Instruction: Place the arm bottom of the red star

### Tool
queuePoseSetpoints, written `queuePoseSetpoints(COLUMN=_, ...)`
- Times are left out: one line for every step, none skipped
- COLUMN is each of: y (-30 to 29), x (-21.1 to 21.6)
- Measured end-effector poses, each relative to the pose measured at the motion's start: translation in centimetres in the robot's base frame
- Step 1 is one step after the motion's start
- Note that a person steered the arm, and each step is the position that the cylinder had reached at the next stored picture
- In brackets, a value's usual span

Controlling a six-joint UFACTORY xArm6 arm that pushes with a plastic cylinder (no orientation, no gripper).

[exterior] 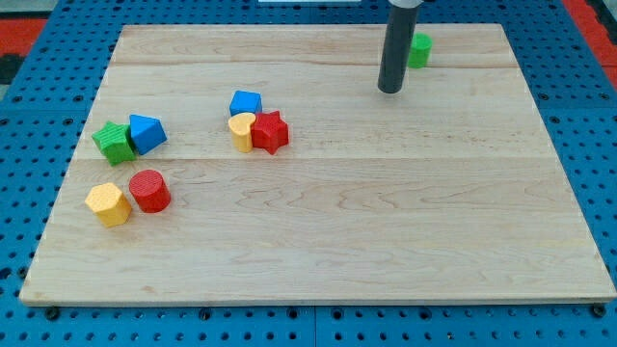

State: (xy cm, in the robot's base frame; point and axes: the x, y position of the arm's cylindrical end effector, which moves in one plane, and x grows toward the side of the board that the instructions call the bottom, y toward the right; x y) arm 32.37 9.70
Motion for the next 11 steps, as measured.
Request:
queuePoseSetpoints(y=-1.7, x=0.0)
queuePoseSetpoints(y=-3.2, x=0.0)
queuePoseSetpoints(y=-2.3, x=0.2)
queuePoseSetpoints(y=-1.5, x=0.2)
queuePoseSetpoints(y=-1.5, x=0.2)
queuePoseSetpoints(y=-1.0, x=3.1)
queuePoseSetpoints(y=0.6, x=9.0)
queuePoseSetpoints(y=0.5, x=10.8)
queuePoseSetpoints(y=0.2, x=11.4)
queuePoseSetpoints(y=-1.5, x=12.0)
queuePoseSetpoints(y=-6.0, x=12.0)
